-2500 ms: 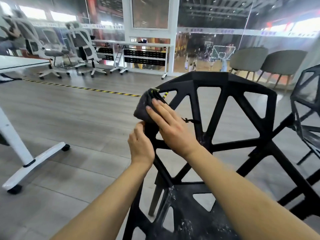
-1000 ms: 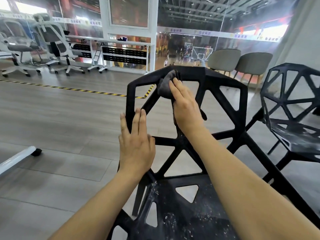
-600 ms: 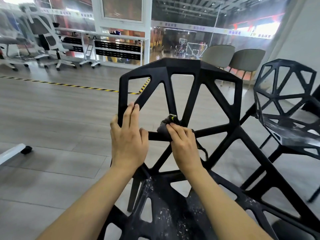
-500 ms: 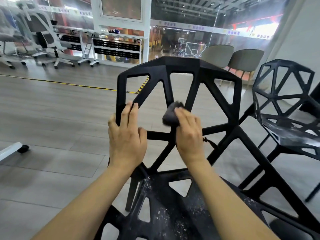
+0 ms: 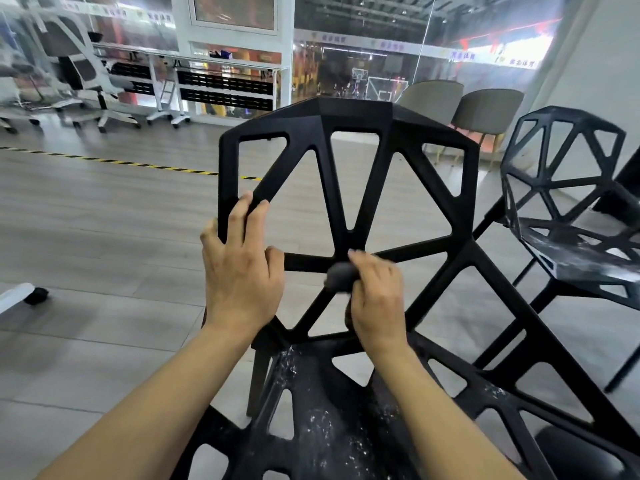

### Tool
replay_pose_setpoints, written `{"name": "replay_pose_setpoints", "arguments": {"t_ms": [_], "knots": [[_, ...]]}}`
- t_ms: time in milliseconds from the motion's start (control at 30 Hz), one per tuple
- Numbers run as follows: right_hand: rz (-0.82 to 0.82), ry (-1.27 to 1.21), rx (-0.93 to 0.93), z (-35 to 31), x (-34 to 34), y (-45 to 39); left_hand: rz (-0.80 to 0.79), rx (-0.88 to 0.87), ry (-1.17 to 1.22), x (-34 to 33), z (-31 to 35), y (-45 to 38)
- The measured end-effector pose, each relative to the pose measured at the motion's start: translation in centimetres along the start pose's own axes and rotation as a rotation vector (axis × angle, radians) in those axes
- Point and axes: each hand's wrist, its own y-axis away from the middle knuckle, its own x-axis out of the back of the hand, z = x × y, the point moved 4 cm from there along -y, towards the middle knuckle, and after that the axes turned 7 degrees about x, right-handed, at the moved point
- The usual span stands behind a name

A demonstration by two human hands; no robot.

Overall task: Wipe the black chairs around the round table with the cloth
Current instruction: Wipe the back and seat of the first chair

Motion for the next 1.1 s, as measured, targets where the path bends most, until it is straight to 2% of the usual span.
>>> {"name": "replay_pose_setpoints", "arguments": {"t_ms": [67, 133, 267, 333, 433, 467, 533, 600, 700, 800, 933, 1100], "knots": [[0.157, -0.027, 0.013, -1.1, 2.0, -4.3, -0.008, 0.0, -0.015, -0.1, 0.1, 0.0], [0.214, -0.017, 0.025, -1.3, 2.3, -7.5, 0.004, -0.006, -0.02, -0.2, 0.1, 0.0], [0.036, 0.026, 0.052, 0.2, -2.0, -6.6, 0.033, -0.023, 0.043, -0.1, 0.2, -0.2], [0.017, 0.051, 0.051, 0.9, -2.8, -3.8, 0.035, -0.041, 0.058, 0.0, 0.5, -0.2], [-0.016, 0.08, 0.064, 0.8, -2.6, -0.9, 0.077, 0.025, 0.033, 0.7, 1.1, 0.4], [-0.032, 0.068, 0.051, 0.6, -2.5, -0.7, 0.108, 0.008, -0.015, 1.1, 1.7, 0.7], [-0.042, 0.02, 0.017, 0.4, -1.9, -1.7, 0.122, -0.195, -0.089, 0.8, 3.2, 0.9], [0.031, -0.015, -0.008, 0.1, -0.1, -3.9, -0.005, -0.385, -0.113, -1.1, 4.4, 0.5], [0.225, -0.028, -0.021, 0.3, 4.0, -10.3, -0.191, -0.334, -0.251, -4.5, 4.0, -0.5], [0.323, 0.05, 0.005, 1.8, 6.3, -17.4, -0.18, -0.429, -0.404, -6.6, 3.6, 1.2], [0.146, 0.063, 0.066, 5.2, 3.1, -20.6, -0.145, -0.407, -0.407, -7.1, 3.4, 1.1], [0.114, 0.009, 0.111, 3.9, -1.7, -11.5, -0.077, -0.396, -0.366, -7.5, 3.6, 0.9]]}}
